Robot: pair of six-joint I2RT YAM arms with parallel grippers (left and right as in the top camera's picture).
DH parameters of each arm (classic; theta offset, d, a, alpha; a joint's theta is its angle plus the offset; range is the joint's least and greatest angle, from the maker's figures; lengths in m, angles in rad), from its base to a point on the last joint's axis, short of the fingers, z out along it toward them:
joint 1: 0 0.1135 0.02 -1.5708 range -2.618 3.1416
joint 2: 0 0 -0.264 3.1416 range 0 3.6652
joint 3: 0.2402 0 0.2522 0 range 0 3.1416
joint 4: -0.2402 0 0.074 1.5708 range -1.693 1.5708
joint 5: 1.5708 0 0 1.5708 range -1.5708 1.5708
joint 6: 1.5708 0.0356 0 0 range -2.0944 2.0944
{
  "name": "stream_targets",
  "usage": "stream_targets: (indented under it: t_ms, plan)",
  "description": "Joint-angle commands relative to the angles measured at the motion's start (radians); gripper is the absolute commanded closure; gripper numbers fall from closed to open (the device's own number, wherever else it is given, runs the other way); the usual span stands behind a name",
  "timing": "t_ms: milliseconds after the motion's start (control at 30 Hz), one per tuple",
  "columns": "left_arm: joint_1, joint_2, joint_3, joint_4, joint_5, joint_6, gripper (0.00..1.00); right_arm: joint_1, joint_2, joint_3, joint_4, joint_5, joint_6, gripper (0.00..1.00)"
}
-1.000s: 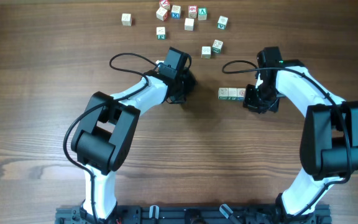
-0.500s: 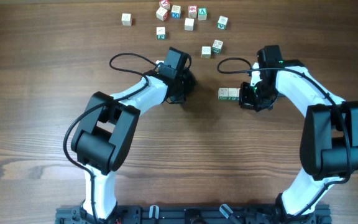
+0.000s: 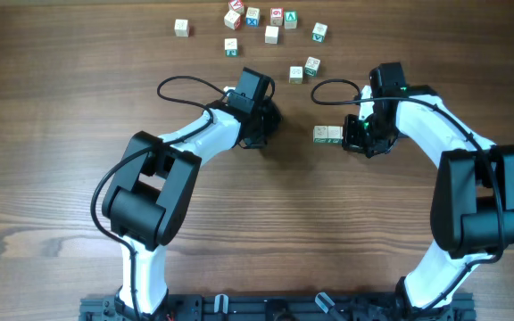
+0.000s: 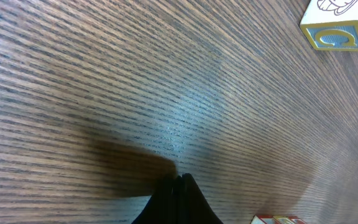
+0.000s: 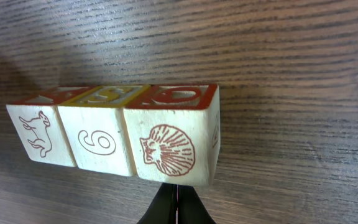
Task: Form a horizontal line
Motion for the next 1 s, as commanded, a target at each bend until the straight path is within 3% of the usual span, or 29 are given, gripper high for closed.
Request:
stream_targets:
  t_ms: [0,533,600,800,967]
  plan:
    - [-0.005,0.028,-0.021,-0.008,-0.028,-0.009,0.96,0.000,0.012,0.012,0.010,-0.017,-0.012,0.96]
    - [-0.005,0.028,-0.021,-0.008,-0.028,-0.009,0.96,0.000,0.012,0.012,-0.031,0.002,-0.012,0.96]
    - [-0.005,0.028,-0.021,-0.008,-0.028,-0.009,0.96,0.000,0.012,0.012,-0.056,0.071,-0.008,0.96]
    - [-0.005,0.028,-0.021,-0.008,-0.028,-0.009,0.96,0.000,0.012,0.012,-0.079,0.515,0.199,0.96]
    - [-0.005,0.028,-0.021,-0.008,-0.028,-0.009,0.96,0.000,0.012,0.012,0.087,0.557,0.224,0.95]
